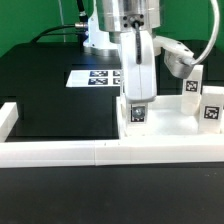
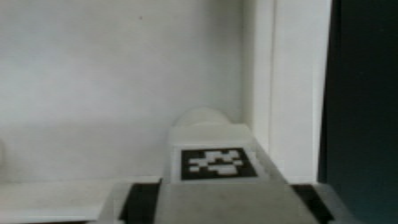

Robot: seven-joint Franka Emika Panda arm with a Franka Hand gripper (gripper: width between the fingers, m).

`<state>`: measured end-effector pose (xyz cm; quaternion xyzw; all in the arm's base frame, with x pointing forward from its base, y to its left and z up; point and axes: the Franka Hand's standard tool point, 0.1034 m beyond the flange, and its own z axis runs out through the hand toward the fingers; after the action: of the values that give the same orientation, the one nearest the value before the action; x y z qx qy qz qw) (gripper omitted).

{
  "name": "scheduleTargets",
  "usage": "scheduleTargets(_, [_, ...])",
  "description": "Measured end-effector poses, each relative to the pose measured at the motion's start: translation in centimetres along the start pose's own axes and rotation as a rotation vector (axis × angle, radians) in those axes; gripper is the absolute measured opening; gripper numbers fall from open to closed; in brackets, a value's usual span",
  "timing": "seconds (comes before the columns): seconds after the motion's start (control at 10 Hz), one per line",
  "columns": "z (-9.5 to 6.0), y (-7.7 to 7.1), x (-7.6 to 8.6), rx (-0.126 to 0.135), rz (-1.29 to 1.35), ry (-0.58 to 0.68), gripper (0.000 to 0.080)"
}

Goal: Assemble square table

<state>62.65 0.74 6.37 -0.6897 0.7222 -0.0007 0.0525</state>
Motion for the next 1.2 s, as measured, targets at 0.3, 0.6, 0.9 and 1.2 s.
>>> scheduleTargets(0.3, [0.02, 0.02, -0.09, 0.000, 0.133, -0.001, 0.0290])
scheduleTargets(0.6, [0.03, 0.03, -0.08, 0.001, 0.254, -0.004, 0.0290])
scheduleTargets(0.9, [0.02, 0.30, 0.19, 0.019, 0.481, -0.007, 0.0298])
scheduleTargets(1.2, [0.00, 0.49, 0.31, 0.018, 0.495, 0.011, 0.0304])
